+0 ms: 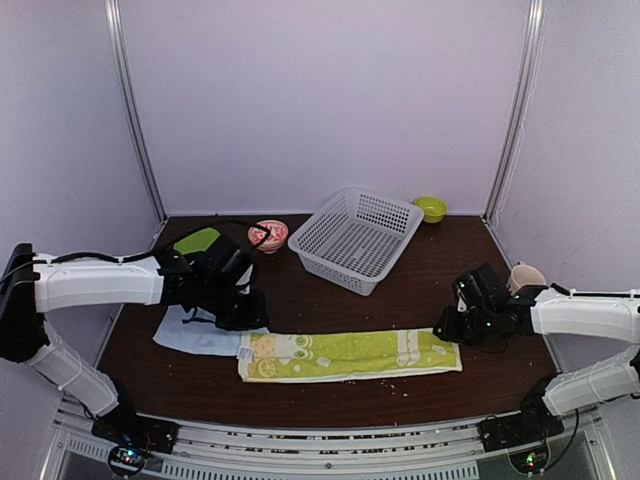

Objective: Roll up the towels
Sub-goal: Pick up the towel from the center of the board.

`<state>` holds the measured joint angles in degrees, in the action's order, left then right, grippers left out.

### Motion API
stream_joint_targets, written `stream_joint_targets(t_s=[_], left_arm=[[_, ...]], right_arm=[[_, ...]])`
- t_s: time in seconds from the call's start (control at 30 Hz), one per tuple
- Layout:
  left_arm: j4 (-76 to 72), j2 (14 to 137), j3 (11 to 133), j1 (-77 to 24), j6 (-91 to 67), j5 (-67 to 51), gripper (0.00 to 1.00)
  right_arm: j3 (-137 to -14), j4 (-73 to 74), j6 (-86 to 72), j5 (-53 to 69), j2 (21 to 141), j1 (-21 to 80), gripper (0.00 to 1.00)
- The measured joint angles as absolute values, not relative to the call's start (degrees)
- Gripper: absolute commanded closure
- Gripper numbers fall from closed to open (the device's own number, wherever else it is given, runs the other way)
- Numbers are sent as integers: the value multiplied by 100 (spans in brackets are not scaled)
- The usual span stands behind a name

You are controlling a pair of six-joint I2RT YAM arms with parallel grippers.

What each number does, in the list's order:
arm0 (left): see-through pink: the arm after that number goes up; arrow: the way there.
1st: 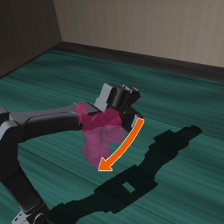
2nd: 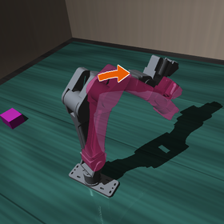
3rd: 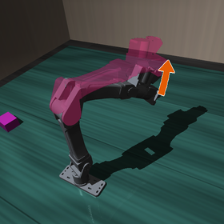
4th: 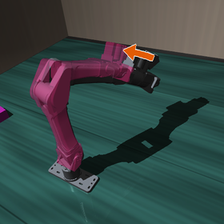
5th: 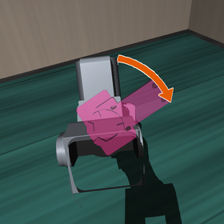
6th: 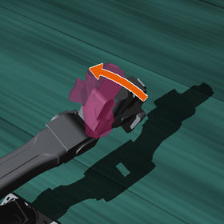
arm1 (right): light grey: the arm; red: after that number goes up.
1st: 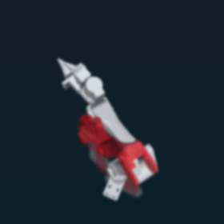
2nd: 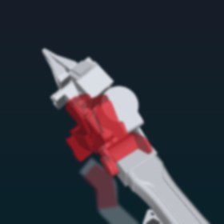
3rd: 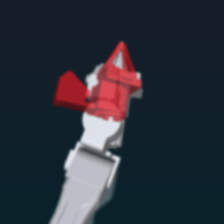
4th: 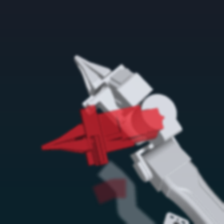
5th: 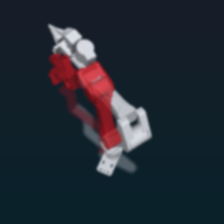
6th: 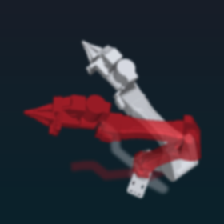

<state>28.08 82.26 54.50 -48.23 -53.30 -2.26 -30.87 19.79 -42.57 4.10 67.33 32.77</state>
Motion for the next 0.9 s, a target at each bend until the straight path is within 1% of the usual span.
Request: stream_joint_targets(t_s=[0.17, 0.3, 0.43, 0.53, 0.67, 0.8, 0.83, 0.9], left_arm=[[2541, 9157, 5439, -4676, -5135, -534, 100], [2359, 9349, 5188, -4421, -5100, -607, 100], [2324, 9531, 5135, -4268, -5017, -548, 100], [2196, 9679, 5148, -4252, -4950, -521, 100], [1990, 9747, 5151, -4252, -4888, -486, 100], [1872, 9776, 5153, -4254, -4803, -462, 100], [1870, 9773, 5155, -4254, -4783, -460, 99], [1881, 9756, 5155, -4254, -4735, -458, 89]], right_arm=[[-3087, 1662, -4300, 399, 7312, 3242, 71], [-3081, 1485, -4368, 397, 7616, 3146, 70], [-3081, 1234, -4410, 392, 7780, 3030, 67], [-3089, 921, -4469, 408, 7920, 2869, 61], [-3116, 602, -4534, 454, 8060, 2661, 49], [-3177, 506, -4541, 513, 8106, 2591, 42], [-3177, 558, -4539, 519, 8060, 2589, 41], [-3177, 799, -4521, 495, 7878, 2589, 40]])
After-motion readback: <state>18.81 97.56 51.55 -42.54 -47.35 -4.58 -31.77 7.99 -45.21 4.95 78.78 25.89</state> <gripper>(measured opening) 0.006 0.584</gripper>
